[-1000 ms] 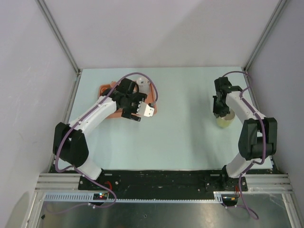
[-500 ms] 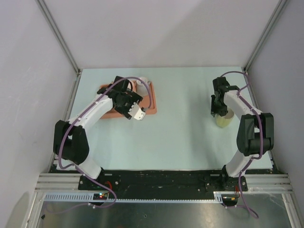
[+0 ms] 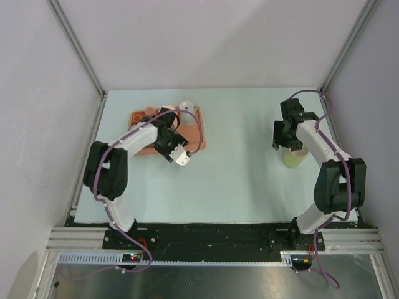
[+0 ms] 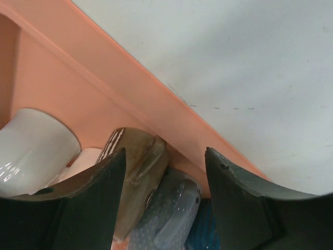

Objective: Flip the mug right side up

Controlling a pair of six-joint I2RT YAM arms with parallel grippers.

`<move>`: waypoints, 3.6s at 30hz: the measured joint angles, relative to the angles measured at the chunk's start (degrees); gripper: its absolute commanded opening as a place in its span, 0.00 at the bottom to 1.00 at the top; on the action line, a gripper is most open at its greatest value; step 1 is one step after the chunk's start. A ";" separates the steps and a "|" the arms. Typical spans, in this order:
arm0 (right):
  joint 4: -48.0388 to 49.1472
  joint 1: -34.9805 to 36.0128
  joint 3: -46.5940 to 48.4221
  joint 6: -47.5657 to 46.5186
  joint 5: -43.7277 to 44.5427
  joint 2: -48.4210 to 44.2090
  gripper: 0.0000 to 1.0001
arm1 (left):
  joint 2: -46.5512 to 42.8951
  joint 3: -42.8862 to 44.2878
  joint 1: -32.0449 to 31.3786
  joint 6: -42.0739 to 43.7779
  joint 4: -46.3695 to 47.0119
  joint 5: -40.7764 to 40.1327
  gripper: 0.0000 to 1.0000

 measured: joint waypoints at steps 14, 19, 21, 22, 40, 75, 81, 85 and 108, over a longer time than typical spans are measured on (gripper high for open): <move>-2.19 1.18 -0.02 0.46 -2.49 -5.35 0.65 | 6.71 5.62 -0.07 -0.07 -4.13 -2.78 0.46; -2.25 1.18 -0.02 0.44 -3.80 -6.51 0.65 | 7.02 6.16 -0.15 -0.02 -4.92 -2.99 0.56; -2.29 1.18 -0.02 0.42 -4.04 -6.88 0.65 | 7.02 6.25 -0.26 -0.02 -4.50 -3.02 0.59; -2.32 1.18 -0.02 0.42 -4.17 -7.02 0.65 | 7.02 6.25 -0.33 -0.04 -4.31 -3.02 0.61; -2.71 1.16 -0.02 0.33 -5.40 -7.08 0.65 | 3.67 9.09 -0.26 0.44 -5.07 -3.91 0.57; -2.97 1.14 -1.66 0.20 -9.11 -10.69 0.78 | 9.77 13.73 -1.70 1.40 -3.87 1.33 0.00; -1.42 1.14 -1.77 0.52 -12.57 -18.05 0.99 | 8.66 23.34 -3.23 -9.44 -3.69 10.84 0.00; 1.81 1.14 -1.79 0.81 -17.73 -22.25 0.99 | 8.04 31.82 -3.89 -25.81 -4.17 17.53 0.00; 58.29 8.22 -2.12 24.09 -56.54 -25.79 0.83 | 8.07 66.64 -10.97 -107.25 1.86 41.27 0.00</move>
